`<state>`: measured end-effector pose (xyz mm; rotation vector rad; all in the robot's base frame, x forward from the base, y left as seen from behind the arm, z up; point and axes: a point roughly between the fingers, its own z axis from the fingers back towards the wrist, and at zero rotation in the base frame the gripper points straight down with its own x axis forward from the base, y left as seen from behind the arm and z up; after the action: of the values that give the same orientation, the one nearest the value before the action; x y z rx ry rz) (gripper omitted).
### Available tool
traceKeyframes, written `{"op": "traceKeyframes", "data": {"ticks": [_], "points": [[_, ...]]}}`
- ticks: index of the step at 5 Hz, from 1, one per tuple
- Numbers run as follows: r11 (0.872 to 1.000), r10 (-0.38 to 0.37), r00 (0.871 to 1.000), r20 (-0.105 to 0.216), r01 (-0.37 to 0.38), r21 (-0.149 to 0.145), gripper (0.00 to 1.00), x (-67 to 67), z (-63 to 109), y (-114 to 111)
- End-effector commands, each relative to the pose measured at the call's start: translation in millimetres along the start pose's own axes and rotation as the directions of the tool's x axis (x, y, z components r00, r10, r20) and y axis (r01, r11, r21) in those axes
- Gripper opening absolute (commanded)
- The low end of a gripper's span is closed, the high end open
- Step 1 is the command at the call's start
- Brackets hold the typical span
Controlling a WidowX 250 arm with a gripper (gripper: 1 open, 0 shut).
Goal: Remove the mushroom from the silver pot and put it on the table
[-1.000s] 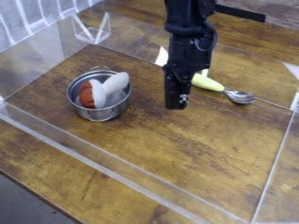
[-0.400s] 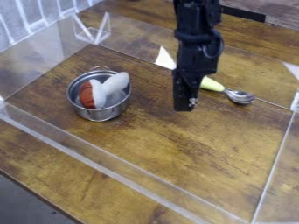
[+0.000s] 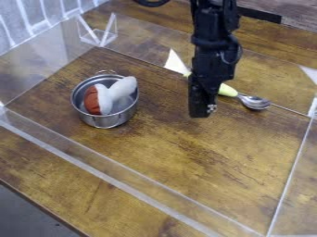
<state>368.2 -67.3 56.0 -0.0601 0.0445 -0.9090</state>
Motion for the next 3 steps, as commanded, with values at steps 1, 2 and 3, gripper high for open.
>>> {"op": "traceKeyframes", "data": {"ticks": [1,2,3], "points": [[0.996,0.054,0.997,0.061,-0.058,0.063,0.0,4.1,43.8,4.5],[0.994,0.094,0.994,0.057,-0.097,0.059,1.0,-0.3,43.8,9.3],[0.989,0.132,0.99,0.052,-0.135,0.054,1.0,-4.3,43.4,13.9]]}}
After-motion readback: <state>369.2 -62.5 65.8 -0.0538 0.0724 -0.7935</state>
